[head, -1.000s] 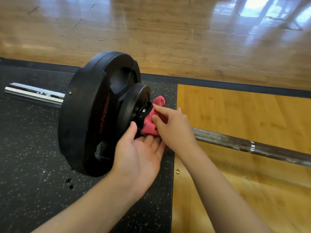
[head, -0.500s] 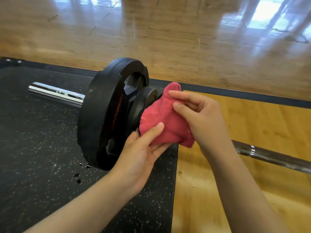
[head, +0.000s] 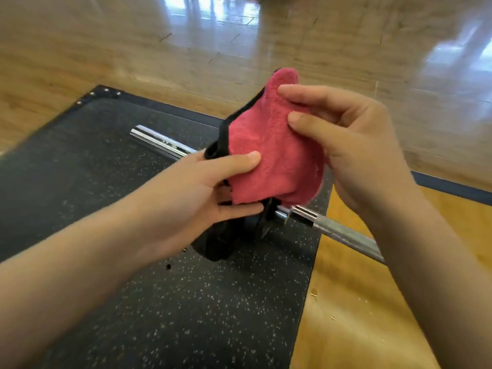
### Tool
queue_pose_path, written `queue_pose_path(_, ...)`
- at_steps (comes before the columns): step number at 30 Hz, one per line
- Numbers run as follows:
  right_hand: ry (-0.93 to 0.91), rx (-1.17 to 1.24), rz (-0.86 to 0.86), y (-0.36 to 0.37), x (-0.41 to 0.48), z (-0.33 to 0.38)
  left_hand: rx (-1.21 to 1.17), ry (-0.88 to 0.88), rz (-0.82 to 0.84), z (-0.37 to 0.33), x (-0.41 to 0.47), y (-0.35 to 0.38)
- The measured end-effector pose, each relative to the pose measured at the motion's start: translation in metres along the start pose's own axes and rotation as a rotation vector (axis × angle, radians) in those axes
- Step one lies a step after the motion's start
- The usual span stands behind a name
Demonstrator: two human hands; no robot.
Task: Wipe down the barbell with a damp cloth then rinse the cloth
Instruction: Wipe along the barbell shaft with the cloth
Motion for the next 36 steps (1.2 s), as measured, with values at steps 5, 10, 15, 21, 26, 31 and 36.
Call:
queue_pose_path(5,0.058,0.045,0.139,0.044,0.006,0.023,0.167,0.011,-0.024,-0.042,-0.015,-0.040)
queue_pose_path(10,0.225,0.112,0.131,0.076,-0.015,0.019,0.269,0.143,-0.090,-0.065,-0.015,-0.079)
queue_pose_path(15,0.199,0.061,0.011,0.113,-0.020,0.007,0.266,0.193,-0.094,-0.072,0.012,-0.126)
queue_pose_path(21,0.274,-0.088,-0.093,0.156,-0.011,-0.016,0.219,0.207,-0.013,-0.074,0.046,-0.173)
queue_pose_path(26,0.264,-0.369,-0.054,0.183,0.002,-0.024,0.233,0.165,-0.018,-0.065,0.073,-0.197)
queue_pose_path(31,0.198,-0.700,0.047,0.182,0.021,-0.024,0.213,0.149,-0.019,-0.065,0.093,-0.197)
queue_pose_path(36,0.068,-1.091,0.338,0.187,0.042,-0.038,0.141,0.142,-0.057,-0.046,0.112,-0.188)
Point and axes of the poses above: each hand's wrist, its own x-axis towards the middle knuckle, its own y-axis out of the palm, z = x × y, the point moved 7 cm from there along x, towards the middle knuckle, and after that the axes turned 14 degrees about -z, right-handed, at the moved point
